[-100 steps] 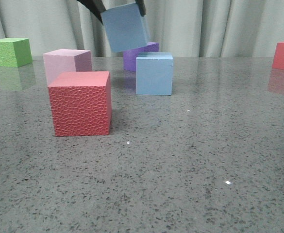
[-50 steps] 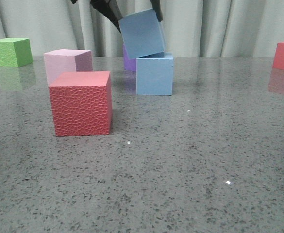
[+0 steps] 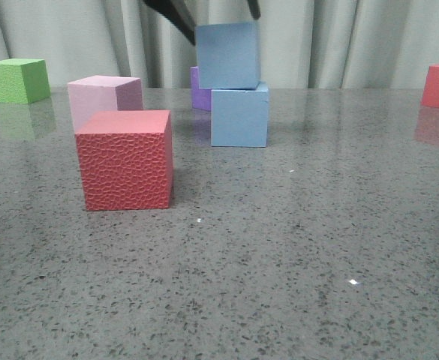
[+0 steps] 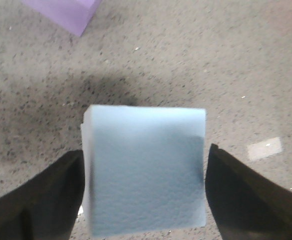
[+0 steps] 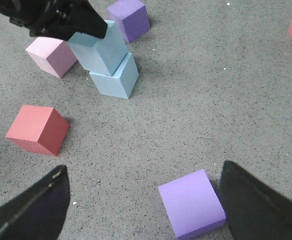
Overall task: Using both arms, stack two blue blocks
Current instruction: 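Carry the held cube over the placed blue cube and lower it, then open the left gripper and raise it off the stack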
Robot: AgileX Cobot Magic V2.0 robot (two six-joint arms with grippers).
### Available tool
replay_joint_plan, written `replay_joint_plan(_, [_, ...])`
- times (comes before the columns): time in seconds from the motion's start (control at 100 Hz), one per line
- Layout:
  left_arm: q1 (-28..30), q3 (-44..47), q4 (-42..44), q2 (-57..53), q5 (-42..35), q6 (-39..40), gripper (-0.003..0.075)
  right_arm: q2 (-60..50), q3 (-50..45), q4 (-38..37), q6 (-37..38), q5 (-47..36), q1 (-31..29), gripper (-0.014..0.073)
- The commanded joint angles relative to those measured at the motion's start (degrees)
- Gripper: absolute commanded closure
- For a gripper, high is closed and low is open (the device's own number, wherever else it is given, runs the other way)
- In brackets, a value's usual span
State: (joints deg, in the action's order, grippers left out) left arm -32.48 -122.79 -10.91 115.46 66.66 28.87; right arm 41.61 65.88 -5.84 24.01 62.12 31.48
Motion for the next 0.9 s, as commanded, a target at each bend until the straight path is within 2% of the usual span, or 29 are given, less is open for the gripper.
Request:
replay_joint_plan(0.0, [-0.5, -3.7, -1.5, -3.4, -2.6, -0.5, 0.0225, 0.0, 1.3, -1.4, -0.5, -3.5, 0.0, -0.0017])
replay_joint_plan(0.38, [-0.5, -7.3, 1.1, -4.6, 0.9, -2.2, 0.0227, 0.0, 1.3, -3.1, -0.5, -3.5, 0.0, -0.0017])
replay_joint_plan(0.58, [-1.7, -7.3, 12.0, -8.0, 6.0, -3.4, 0.0227, 0.0, 0.5, -4.9, -0.5, -3.9, 0.0, -0.0017])
replay_joint_plan(0.81, [-4.0, -1.2, 20.9, -15.1, 6.0, -4.2, 0.0227, -2.7, -4.1, -7.7, -0.5, -7.4, 0.0, -0.0017])
replay_joint_plan(0.89, [-4.1, 2.9, 21.4, -17.9, 5.6, -4.2, 0.0227, -5.4, -6.4, -8.1, -0.5, -9.5, 0.0, -0.0017])
